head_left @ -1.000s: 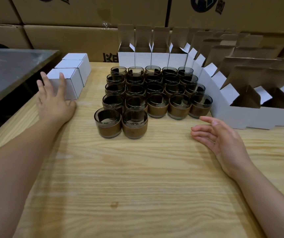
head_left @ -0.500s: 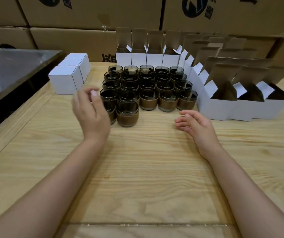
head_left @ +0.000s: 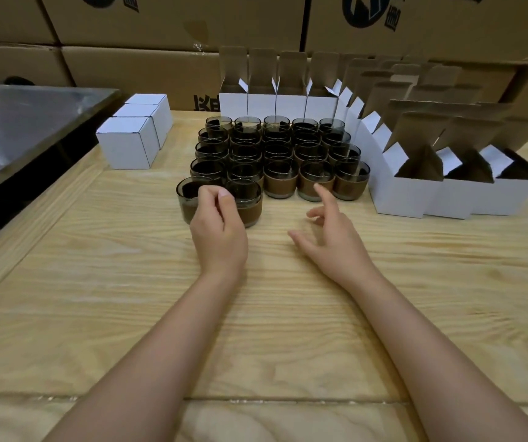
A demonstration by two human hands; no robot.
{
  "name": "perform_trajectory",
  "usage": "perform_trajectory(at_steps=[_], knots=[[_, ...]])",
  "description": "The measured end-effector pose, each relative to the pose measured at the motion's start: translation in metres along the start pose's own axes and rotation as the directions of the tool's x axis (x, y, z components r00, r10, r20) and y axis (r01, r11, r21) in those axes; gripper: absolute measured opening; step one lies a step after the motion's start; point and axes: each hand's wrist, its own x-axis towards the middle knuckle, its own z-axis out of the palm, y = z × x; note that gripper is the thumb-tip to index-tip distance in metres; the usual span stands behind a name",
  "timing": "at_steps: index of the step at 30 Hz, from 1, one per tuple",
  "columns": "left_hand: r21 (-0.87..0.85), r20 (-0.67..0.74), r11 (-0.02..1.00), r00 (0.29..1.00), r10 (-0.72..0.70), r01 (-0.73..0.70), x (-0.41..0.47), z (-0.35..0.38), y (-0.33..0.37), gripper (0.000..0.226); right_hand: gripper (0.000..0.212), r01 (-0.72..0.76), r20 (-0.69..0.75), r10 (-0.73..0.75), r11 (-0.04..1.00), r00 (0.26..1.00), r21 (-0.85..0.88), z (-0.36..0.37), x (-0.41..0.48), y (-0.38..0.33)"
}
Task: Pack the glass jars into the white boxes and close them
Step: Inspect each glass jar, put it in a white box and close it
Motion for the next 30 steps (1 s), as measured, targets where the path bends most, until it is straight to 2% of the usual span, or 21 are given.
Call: perform_trajectory(at_steps=[2,6,8,11,15,18,20,22,24,26,28,30], knots=[[-0.020,-0.027,0.999,0.999,-0.045,0.045,0.002,0.001,-0.002,0.018,0.101,0.039,-0.001,-0.039,0.999,0.999,0.000,0.012,0.003,-0.011],[-0.046,-0.061,0.990,0.989,-0.138,0.135,0.006,0.001,-0.006,0.019,0.109,0.076,-0.016,-0.076,0.997,0.997,-0.005,0.034,0.015,-0.036],[-0.047,-0.076,0.986,0.984,-0.160,0.157,0.008,0.001,-0.008,0.021,0.101,0.081,0.004,-0.081,0.996,0.997,0.021,0.048,0.021,-0.049],[-0.035,-0.083,0.982,0.979,-0.186,0.183,0.009,0.001,-0.009,0.031,0.074,0.073,0.065,-0.072,0.997,0.995,-0.011,0.066,0.026,-0.065],[-0.033,-0.080,0.980,0.977,-0.197,0.195,0.010,0.000,-0.008,0.034,0.048,0.046,-0.014,-0.046,0.999,0.999,0.010,0.070,0.029,-0.070],[-0.034,-0.059,0.986,0.984,-0.166,0.165,0.009,0.000,-0.006,0.031,0.042,0.028,-0.055,-0.025,0.998,0.998,0.058,0.065,0.028,-0.067],[-0.049,0.009,0.988,0.990,-0.143,0.144,0.007,0.000,-0.005,0.032,0.047,0.013,-0.041,-0.009,0.996,0.999,0.089,0.059,0.027,-0.060],[-0.069,0.120,0.990,0.986,-0.113,0.122,0.006,0.000,-0.005,0.030,0.066,-0.004,-0.032,0.009,0.991,0.999,0.135,0.049,0.023,-0.050],[-0.057,0.226,0.996,0.972,-0.060,0.074,0.004,0.001,-0.004,0.021,0.086,-0.015,-0.036,0.021,0.985,0.999,0.170,0.034,0.017,-0.036],[-0.028,0.318,0.998,0.947,-0.037,0.048,0.003,0.003,-0.003,0.005,0.097,-0.048,-0.034,0.054,0.986,0.998,0.158,0.020,0.010,-0.021],[0.025,0.425,0.998,0.903,-0.061,0.056,0.002,0.005,-0.004,0.027,0.095,-0.076,-0.042,0.082,0.988,0.996,0.135,0.011,0.002,-0.010],[0.086,0.588,0.994,0.802,-0.110,0.074,0.001,0.006,-0.006,0.054,0.086,-0.066,-0.061,0.076,0.986,0.995,0.153,0.006,-0.004,-0.005]])
